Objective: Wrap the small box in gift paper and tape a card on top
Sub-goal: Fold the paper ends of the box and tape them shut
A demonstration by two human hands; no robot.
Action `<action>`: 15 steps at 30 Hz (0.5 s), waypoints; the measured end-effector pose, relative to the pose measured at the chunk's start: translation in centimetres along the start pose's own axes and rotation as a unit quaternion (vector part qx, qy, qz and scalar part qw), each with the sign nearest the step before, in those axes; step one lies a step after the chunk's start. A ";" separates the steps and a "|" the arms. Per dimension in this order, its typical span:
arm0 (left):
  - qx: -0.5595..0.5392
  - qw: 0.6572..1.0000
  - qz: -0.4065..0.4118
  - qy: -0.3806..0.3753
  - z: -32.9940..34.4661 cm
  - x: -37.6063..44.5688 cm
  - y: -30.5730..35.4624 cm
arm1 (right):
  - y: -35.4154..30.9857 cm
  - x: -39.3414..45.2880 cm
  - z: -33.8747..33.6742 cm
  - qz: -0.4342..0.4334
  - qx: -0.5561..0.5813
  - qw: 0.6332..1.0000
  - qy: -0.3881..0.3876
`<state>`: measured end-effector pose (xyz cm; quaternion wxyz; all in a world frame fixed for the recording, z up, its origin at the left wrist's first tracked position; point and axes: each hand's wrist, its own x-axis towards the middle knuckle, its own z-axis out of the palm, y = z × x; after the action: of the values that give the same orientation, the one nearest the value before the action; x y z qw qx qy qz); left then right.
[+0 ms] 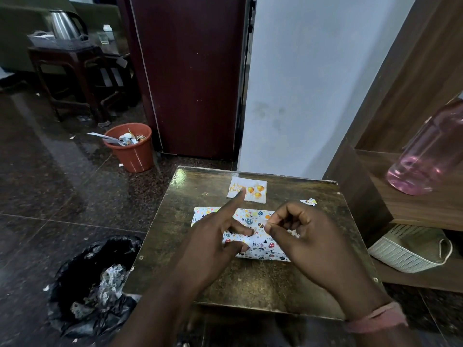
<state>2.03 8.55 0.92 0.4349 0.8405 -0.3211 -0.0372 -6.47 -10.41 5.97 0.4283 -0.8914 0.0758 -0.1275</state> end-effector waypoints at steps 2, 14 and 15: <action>0.031 0.999 0.016 0.014 0.1 0.1 0.0 | 0.2 -0.1 -1.0 0.006 -0.006 0.998 -0.055; 0.081 0.995 0.027 0.047 0.8 -0.2 0.0 | 0.4 -0.7 0.5 -0.086 -0.222 0.962 -0.135; 0.078 0.996 0.024 0.046 0.8 -0.1 0.0 | 0.4 -0.7 0.6 -0.085 -0.231 0.959 -0.143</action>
<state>1.67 8.11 0.38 0.3828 0.8648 -0.3229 0.0371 -6.93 -10.05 5.17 0.2049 -0.9781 -0.0345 -0.0138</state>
